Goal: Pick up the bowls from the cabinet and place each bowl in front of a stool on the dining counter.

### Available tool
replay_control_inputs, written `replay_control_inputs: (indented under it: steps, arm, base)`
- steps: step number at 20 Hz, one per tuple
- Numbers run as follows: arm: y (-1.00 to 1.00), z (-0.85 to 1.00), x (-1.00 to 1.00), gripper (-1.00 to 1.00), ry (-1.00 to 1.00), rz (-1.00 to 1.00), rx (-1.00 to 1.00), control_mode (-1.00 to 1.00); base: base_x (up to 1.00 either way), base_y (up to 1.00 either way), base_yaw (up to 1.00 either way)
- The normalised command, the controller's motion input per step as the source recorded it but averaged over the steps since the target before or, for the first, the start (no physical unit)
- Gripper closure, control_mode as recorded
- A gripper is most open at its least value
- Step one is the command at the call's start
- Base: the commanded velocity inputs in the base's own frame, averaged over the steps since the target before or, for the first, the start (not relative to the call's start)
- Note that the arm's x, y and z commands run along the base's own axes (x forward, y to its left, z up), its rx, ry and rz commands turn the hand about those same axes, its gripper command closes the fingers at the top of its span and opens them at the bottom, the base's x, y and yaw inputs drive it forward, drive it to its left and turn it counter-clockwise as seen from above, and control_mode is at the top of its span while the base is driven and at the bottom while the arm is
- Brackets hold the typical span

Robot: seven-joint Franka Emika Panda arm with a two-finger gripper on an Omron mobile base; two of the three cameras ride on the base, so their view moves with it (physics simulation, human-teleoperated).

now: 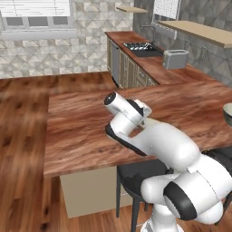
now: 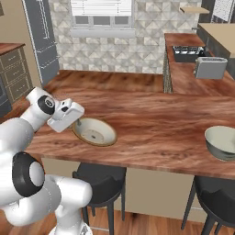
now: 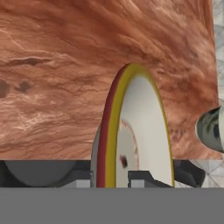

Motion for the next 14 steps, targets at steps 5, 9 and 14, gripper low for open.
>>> replay_control_inputs:
  steps: [5, 9, 14]
  arm:
    - [-0.24, -0.55, 0.24, 1.0, 0.0, 0.01, -0.02, -1.0]
    - [-0.11, -0.3, 0.11, 1.0, 0.0, 0.0, -0.01, -1.0]
    - [0.03, -0.15, 0.19, 1.0, 0.0, 0.01, 0.0, -1.0]
  base:
    - [0.0, 0.0, 0.0]
    - [0.0, 0.0, 0.0]
    - [0.0, 0.0, 0.0]
